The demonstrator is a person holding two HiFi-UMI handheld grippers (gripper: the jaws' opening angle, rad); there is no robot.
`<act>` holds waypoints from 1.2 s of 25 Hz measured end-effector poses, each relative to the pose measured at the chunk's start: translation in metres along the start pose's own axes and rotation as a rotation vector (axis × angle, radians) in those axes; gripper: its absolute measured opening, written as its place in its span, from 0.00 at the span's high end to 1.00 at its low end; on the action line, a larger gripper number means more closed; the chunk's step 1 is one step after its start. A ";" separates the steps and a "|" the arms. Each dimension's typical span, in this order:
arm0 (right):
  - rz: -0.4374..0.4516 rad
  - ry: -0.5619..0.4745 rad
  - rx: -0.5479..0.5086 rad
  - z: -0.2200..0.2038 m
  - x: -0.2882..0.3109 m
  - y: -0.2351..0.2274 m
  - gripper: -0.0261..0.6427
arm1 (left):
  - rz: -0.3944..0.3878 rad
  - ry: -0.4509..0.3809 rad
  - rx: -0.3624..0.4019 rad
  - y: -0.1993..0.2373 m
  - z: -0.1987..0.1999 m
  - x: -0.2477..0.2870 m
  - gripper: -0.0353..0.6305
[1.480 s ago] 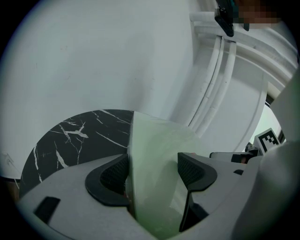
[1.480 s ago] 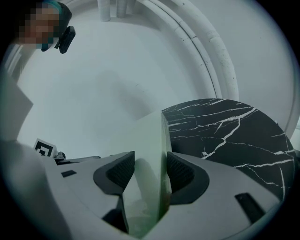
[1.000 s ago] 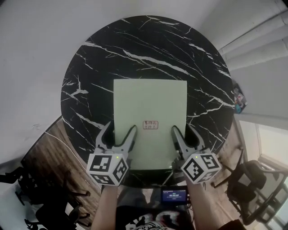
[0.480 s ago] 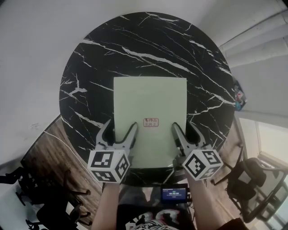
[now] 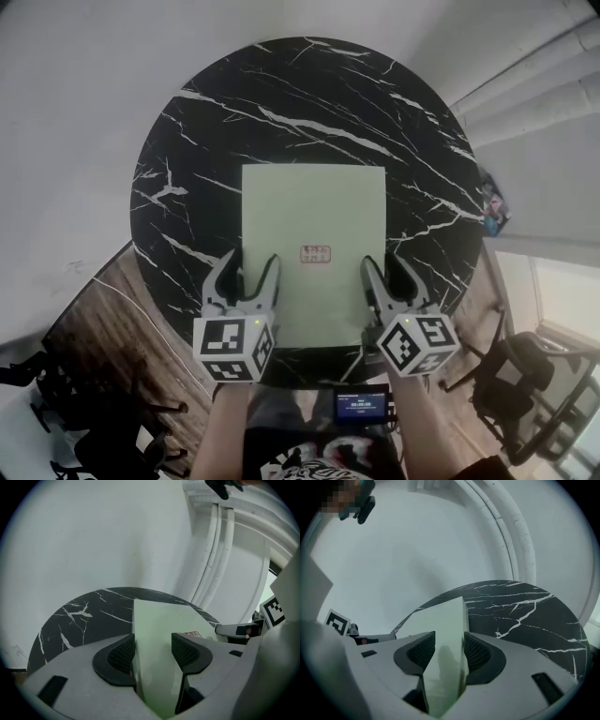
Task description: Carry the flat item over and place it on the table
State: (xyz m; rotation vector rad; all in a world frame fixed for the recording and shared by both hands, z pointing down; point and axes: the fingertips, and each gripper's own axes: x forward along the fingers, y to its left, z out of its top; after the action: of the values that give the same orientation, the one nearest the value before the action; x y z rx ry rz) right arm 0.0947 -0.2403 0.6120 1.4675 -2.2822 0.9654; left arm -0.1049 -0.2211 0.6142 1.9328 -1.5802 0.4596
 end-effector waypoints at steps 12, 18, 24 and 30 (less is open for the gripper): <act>-0.008 -0.076 -0.056 0.019 -0.025 0.015 0.91 | 0.006 -0.104 0.034 -0.002 0.031 -0.029 0.93; 0.027 -0.106 -0.115 0.029 -0.044 0.033 0.91 | -0.009 -0.134 0.065 -0.008 0.042 -0.048 0.93; 0.017 -0.164 -0.137 0.039 -0.068 0.050 0.91 | -0.049 -0.237 0.050 -0.012 0.068 -0.080 0.93; 0.003 -0.244 -0.149 0.055 -0.098 0.063 0.92 | -0.114 -0.304 0.026 -0.018 0.080 -0.111 0.93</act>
State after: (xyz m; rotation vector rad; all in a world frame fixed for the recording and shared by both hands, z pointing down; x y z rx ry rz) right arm 0.0917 -0.1901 0.4931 1.5926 -2.4637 0.6298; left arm -0.1215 -0.1852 0.4820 2.1794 -1.6409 0.1433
